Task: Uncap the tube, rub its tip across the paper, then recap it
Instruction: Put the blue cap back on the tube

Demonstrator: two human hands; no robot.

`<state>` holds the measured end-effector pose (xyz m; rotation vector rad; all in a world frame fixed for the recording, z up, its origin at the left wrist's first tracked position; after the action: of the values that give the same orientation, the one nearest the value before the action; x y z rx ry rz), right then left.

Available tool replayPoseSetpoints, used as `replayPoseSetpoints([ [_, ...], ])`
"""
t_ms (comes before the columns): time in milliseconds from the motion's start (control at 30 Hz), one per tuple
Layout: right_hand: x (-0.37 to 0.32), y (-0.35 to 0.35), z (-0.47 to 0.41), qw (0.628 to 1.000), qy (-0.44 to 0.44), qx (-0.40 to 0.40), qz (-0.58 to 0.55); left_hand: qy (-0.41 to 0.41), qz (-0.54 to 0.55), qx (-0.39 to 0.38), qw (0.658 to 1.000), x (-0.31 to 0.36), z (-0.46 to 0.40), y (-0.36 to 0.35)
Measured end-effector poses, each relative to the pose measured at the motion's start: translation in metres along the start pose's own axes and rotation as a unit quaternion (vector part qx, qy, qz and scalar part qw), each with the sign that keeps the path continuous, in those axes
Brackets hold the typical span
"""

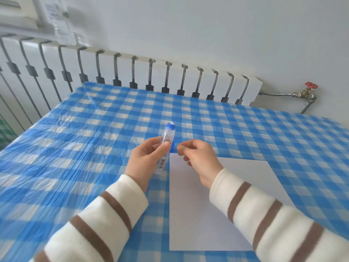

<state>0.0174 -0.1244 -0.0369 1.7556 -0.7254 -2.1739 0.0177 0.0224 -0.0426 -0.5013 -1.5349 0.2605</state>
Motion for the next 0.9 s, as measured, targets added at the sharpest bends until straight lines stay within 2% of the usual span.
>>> replayPoseSetpoints([
  [233,-0.009,-0.009,-0.031,0.988,0.052,0.026,0.142,0.015,0.006,0.031,0.999,-0.005,-0.003,0.007],
  [600,-0.016,-0.029,-0.046,0.939,0.11,0.044,0.322,0.026,-0.002,0.032,0.999,-0.003,-0.002,0.005],
  [667,-0.016,-0.025,-0.045,0.95,0.119,0.04,0.286,0.026,0.002,0.042,0.999,-0.003,-0.002,0.007],
  [800,-0.019,-0.008,-0.041,0.984,0.132,0.024,0.114,0.029,0.01,0.056,0.998,-0.003,-0.003,0.009],
  [900,-0.021,0.004,-0.035,0.989,0.144,0.017,0.032,0.037,0.005,0.055,0.998,-0.003,-0.002,0.007],
])
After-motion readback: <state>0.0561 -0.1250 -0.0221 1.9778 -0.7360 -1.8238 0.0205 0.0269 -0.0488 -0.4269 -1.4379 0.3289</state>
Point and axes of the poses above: each hand's wrist, its own z-axis away from the middle knuckle, its own y-axis out of the back of the hand, x = y × z, the point moved 6 cm from there along -z, towards the middle knuckle, and after that the axes turned 14 degrees about z, right-handed, at the moved point
